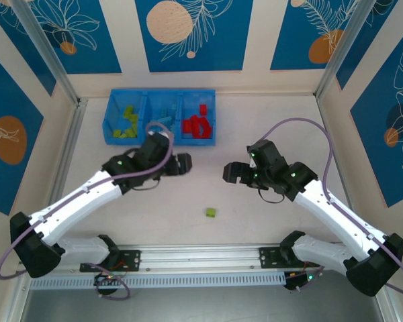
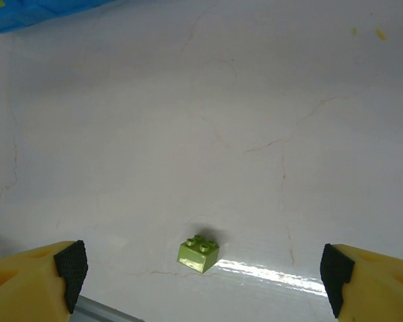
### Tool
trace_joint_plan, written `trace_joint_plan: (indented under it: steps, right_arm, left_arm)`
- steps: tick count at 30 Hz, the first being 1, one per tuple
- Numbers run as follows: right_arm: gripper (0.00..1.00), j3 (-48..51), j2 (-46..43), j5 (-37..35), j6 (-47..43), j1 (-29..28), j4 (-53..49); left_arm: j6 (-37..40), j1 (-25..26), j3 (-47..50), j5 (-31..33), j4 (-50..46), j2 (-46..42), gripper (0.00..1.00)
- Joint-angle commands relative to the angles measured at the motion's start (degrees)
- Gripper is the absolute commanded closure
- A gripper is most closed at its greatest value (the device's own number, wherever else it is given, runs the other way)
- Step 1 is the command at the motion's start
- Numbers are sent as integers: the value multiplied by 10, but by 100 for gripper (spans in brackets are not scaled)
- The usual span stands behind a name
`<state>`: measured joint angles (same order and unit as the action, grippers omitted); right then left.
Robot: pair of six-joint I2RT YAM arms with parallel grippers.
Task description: Sort the legos into containers by color
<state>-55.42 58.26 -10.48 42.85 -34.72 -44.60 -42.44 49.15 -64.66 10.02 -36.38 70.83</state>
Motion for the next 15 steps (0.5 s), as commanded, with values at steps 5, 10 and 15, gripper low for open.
trace_joint_plan:
  steps: [5, 10, 15]
  right_arm:
    - [8, 30, -37, 36, 0, 43, -22]
    - [8, 36, -45, 50, -1, 58, -18]
    - [8, 42, -47, 55, -4, 64, -21]
  left_arm:
    - [-65, 150, 10, 28, -17, 119, 9]
    - [-74, 192, -22, 49, -2, 225, 8]
    - [-66, 195, -50, 39, 15, 306, 12]
